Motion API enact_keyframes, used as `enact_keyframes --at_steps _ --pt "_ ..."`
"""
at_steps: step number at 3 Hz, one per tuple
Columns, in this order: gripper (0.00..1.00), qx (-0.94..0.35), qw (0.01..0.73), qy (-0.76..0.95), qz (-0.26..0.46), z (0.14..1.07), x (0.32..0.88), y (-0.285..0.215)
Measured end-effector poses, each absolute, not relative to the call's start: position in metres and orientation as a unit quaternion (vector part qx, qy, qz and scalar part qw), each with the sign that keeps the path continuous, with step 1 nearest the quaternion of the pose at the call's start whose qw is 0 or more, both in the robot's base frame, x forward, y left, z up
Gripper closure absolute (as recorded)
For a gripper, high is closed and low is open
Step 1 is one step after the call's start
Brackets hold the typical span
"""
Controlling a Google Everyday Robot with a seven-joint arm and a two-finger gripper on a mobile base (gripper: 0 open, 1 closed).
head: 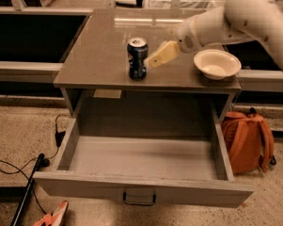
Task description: Place pepsi can into top drawer
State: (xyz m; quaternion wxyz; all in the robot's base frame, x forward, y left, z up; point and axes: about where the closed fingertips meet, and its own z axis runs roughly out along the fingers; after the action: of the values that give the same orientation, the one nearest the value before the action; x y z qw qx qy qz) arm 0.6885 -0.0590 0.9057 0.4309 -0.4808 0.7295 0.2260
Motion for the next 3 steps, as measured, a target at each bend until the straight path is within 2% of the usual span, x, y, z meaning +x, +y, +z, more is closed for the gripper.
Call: enact_keyframes --at_steps 1,2,3 --pt "0.00 -0.477 0.442 0.709 0.274 0.893 0.697 -0.023" --pt "0.18 -0.483 0.455 0.678 0.316 0.895 0.698 0.008" --pt "0.49 -0.485 0.456 0.675 0.318 0.895 0.698 0.011"
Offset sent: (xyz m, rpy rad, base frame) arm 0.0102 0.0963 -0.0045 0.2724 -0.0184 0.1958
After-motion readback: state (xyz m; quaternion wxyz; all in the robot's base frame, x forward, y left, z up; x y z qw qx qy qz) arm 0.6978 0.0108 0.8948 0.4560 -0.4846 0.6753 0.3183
